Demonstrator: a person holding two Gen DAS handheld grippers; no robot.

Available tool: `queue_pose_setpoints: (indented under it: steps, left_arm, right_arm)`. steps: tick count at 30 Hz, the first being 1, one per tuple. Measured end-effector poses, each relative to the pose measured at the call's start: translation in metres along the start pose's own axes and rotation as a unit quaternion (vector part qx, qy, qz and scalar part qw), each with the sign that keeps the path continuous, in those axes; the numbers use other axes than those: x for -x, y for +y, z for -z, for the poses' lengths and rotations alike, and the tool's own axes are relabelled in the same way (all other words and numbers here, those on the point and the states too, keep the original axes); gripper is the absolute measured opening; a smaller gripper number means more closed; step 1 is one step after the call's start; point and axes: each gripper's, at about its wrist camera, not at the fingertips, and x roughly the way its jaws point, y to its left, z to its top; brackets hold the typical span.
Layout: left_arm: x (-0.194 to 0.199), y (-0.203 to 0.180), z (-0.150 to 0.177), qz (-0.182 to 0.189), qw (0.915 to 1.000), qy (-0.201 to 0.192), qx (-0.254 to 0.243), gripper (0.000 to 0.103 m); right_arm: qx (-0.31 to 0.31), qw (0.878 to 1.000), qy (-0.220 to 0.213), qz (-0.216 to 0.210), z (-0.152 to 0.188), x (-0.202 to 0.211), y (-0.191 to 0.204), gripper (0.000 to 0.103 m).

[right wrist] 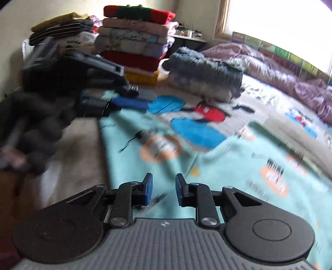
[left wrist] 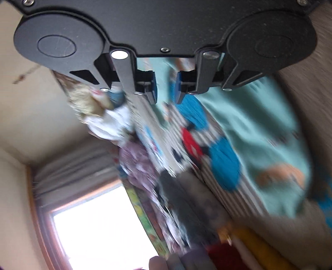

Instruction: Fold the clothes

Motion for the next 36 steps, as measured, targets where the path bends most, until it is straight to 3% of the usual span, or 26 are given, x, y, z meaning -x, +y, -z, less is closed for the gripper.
queue_pose_setpoints:
  steps: [3,6,10,14,17,21,22,24,26,30,36]
  left_arm:
    - [-0.005,0.010,0.004,-0.049,0.9987,-0.001,0.017,0.027]
    - [0.005,0.034,0.001,-0.079,0.9959,-0.015,0.041,0.009]
    - [0.015,0.036,0.003,-0.087,0.9957,-0.020,0.022,0.009]
    - [0.024,0.033,0.004,-0.072,0.9968,-0.029,0.022,0.010]
    - [0.022,0.025,0.000,-0.044,0.9984,-0.028,0.020,0.019]
    - [-0.007,0.021,-0.003,-0.008,0.9994,0.010,0.033,0.020]
    - [-0.018,0.021,-0.002,-0.001,0.9990,0.026,0.037,0.026]
    - [-0.030,0.022,-0.004,-0.018,0.9989,0.030,0.031,0.027]
    - [-0.024,0.031,-0.015,-0.042,0.9985,-0.007,0.036,0.027]
    - [0.006,0.059,-0.046,-0.084,0.9903,-0.088,0.066,0.009]
    - [0.029,0.073,-0.085,-0.140,0.9784,-0.139,0.062,0.008]
  right_arm:
    - [-0.007,1.000,0.004,0.002,-0.013,-0.028,-0.014,0.026]
    - [-0.030,0.999,0.024,-0.017,-0.016,-0.055,-0.025,0.028]
    - [-0.047,0.998,0.017,-0.034,-0.012,-0.059,-0.027,0.028]
    - [-0.044,0.999,-0.001,-0.024,-0.015,-0.044,-0.019,0.028]
    - [-0.035,0.999,-0.001,-0.038,-0.013,-0.041,-0.006,0.030]
    - [0.007,0.999,0.007,-0.032,-0.009,-0.045,0.020,0.032]
    - [-0.003,0.999,0.006,-0.037,-0.011,-0.045,0.021,0.032]
    - [-0.006,0.999,0.006,-0.044,-0.013,-0.046,0.024,0.032]
    - [0.006,0.999,0.012,-0.043,-0.013,-0.048,0.028,0.032]
    - [-0.003,0.999,0.020,-0.047,-0.013,-0.049,0.027,0.032]
    - [0.054,0.998,0.024,-0.030,-0.011,-0.046,0.046,0.032]
